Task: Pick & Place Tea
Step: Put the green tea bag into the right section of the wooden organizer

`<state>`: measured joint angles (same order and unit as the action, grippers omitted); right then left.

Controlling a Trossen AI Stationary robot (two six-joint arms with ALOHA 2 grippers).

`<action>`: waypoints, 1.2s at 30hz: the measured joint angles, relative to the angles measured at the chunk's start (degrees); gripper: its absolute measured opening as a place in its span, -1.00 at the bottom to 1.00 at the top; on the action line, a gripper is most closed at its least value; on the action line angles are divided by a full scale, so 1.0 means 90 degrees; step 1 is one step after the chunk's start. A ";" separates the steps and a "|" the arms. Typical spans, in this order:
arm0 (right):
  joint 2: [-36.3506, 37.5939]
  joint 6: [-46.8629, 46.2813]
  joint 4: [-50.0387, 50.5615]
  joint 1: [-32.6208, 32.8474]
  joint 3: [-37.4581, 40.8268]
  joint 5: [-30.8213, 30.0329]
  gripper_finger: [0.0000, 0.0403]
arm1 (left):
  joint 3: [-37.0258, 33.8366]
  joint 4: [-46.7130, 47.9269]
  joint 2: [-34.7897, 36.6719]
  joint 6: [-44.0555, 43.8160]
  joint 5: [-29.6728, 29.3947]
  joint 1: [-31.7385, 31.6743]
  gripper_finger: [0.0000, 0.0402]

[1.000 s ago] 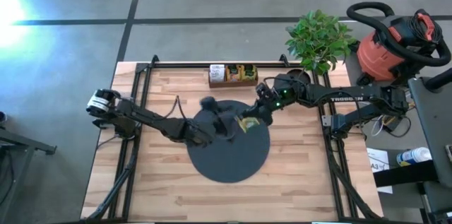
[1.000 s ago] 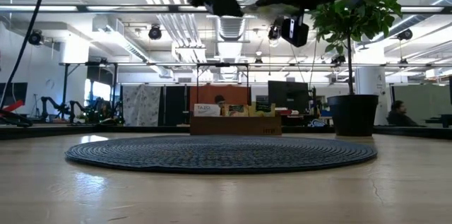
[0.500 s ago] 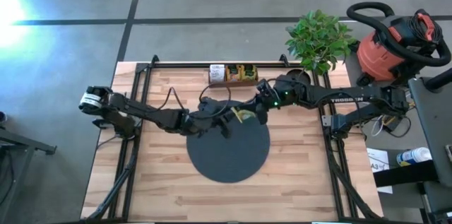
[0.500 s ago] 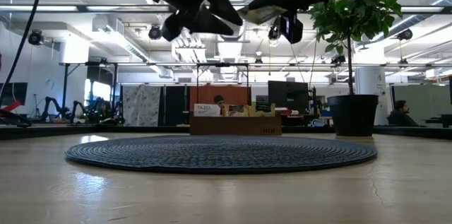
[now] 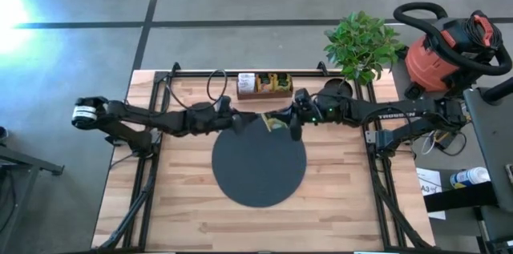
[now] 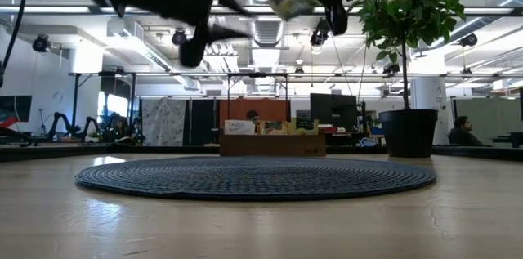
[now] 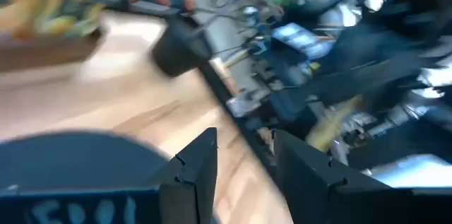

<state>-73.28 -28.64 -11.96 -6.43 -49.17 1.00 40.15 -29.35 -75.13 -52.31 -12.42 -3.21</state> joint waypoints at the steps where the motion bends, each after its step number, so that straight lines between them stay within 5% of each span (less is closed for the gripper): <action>1: 0.0003 0.0016 -0.0190 -0.0005 0.0000 -0.0071 -0.96 | -0.0114 0.0022 0.0010 -0.0175 0.0020 -0.0051 -0.33; 8: 0.0005 -0.0105 -0.0719 0.0038 -0.0002 -0.0497 -0.96 | -0.0406 -0.1605 -0.0034 0.0229 0.0284 -0.0072 -0.33; 13: 0.0005 -0.0286 -0.0958 0.0072 -0.0002 -0.0513 -0.96 | -0.0100 -0.1586 -0.0175 0.1336 0.0370 -0.0089 -0.33; 28: 0.0005 -0.0124 -0.0862 0.0089 -0.0001 -0.0591 -0.96 | 0.0499 -0.1586 -0.0734 0.1525 0.1049 -0.0179 -0.33; 36: 0.0005 -0.0124 -0.0713 0.0089 0.0000 -0.0584 -0.96 | 0.0499 -0.1536 -0.0702 0.1739 0.1088 -0.0201 -0.77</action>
<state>-73.23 -29.76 -18.38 -5.63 -49.17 -4.26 44.64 -43.18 -81.45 -36.66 -2.63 -5.02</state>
